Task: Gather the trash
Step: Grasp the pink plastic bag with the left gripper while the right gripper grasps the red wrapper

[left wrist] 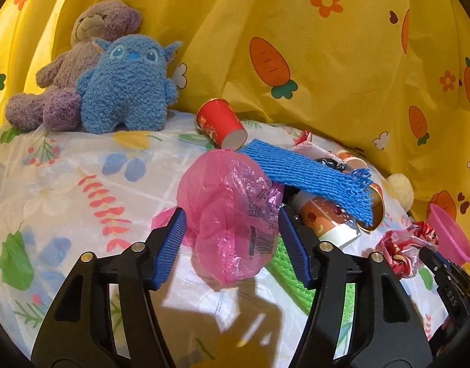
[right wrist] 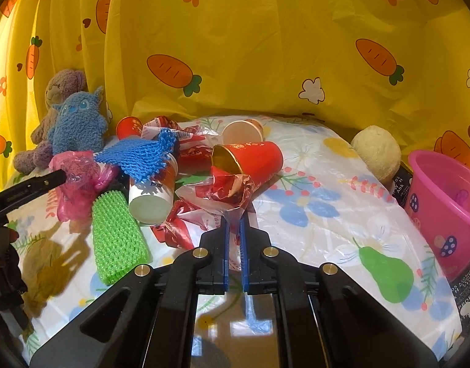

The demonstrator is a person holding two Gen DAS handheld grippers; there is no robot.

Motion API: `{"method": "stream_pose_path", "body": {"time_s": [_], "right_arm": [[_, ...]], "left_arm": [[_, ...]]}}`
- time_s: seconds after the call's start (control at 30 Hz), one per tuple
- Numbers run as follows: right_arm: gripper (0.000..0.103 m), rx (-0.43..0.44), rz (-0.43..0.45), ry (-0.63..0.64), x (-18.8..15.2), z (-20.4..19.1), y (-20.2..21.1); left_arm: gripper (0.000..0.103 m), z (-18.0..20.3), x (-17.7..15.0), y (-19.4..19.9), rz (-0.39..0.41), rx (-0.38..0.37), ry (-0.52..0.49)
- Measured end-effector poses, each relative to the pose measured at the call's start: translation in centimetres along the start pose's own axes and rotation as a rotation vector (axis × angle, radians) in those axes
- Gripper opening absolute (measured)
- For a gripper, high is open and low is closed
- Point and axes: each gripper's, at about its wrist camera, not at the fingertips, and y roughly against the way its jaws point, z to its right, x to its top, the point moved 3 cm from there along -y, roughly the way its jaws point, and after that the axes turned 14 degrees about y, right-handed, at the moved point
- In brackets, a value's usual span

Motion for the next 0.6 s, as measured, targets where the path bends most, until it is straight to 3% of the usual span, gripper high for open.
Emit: {"method": "stream_pose_path", "body": {"time_s": [0.27,0.37,0.6], "right_arm": [[0.007,0.011,0.049,0.008,-0.1,0.1,1.8],[0.007,0.015,0.055,-0.001,-0.1,0.4,2.2],[0.007,0.001,0.089,-0.012,0.1,1.1,4.0]], "left_arm": [[0.011,-0.1,-0.4,-0.5,-0.032,-0.035,0.016],[0.006,0.0,-0.2,0.8,0.004,-0.047,0.019],[0.005,0.6,0.4,6.7,0.134,-0.105,0.031]]}}
